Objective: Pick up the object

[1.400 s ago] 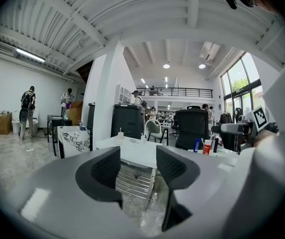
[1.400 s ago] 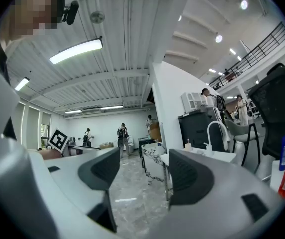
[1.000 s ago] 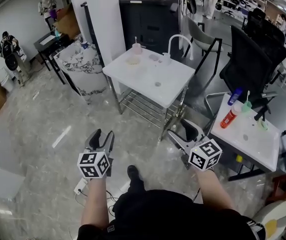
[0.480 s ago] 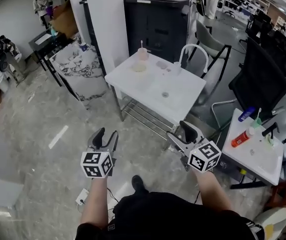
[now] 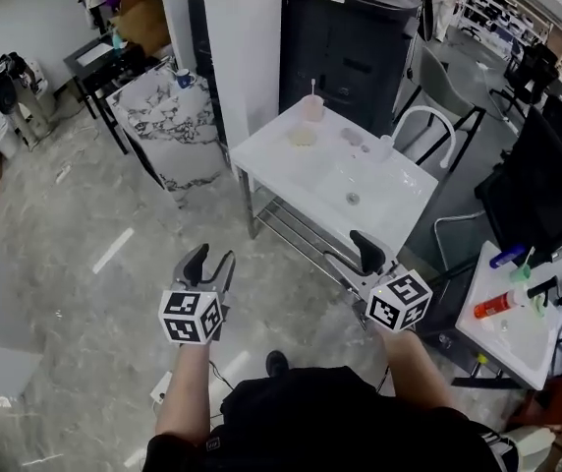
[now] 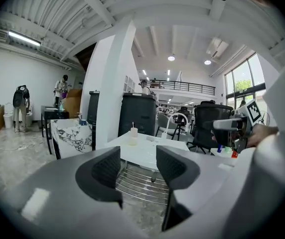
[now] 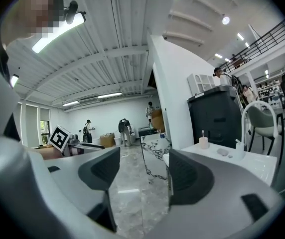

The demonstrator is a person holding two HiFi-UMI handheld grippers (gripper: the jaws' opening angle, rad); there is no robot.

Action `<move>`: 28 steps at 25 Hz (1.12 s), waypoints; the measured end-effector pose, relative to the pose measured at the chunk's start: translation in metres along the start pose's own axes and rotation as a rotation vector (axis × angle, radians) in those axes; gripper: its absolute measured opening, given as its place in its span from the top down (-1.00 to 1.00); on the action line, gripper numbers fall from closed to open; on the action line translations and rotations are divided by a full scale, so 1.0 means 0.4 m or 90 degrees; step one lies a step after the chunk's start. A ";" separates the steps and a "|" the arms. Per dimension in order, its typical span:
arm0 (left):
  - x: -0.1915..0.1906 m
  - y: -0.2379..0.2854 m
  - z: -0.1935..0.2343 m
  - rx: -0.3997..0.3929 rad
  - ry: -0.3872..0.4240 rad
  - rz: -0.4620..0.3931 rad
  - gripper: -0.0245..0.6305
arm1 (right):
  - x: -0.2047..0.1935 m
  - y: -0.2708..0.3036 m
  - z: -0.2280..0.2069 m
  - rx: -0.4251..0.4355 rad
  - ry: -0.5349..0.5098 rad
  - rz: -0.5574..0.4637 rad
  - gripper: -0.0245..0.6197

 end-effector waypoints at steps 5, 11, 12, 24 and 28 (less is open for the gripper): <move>0.016 0.009 0.081 -0.006 -0.001 0.004 0.28 | 0.016 0.087 0.014 0.000 0.002 0.000 0.08; 0.012 0.040 0.139 -0.013 -0.009 0.021 0.28 | -0.003 0.154 0.004 0.001 0.014 0.013 0.08; 0.007 0.050 0.148 -0.014 -0.011 0.026 0.28 | -0.008 0.167 0.000 0.002 0.018 0.015 0.08; 0.069 0.238 0.283 0.001 -0.009 0.028 0.28 | 0.007 0.394 -0.132 0.022 0.027 0.020 0.08; 0.097 0.350 0.330 -0.001 -0.016 0.034 0.28 | 0.010 0.485 -0.214 0.026 0.035 0.033 0.08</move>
Point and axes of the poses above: the fingertips, and each gripper's own axes: y forward along the fingers, z to its left, x out of its top, the point moved 8 cm from there along -y, backward along the fingers, and after that the axes turned 9 degrees about -x, right-handed, at the moved point
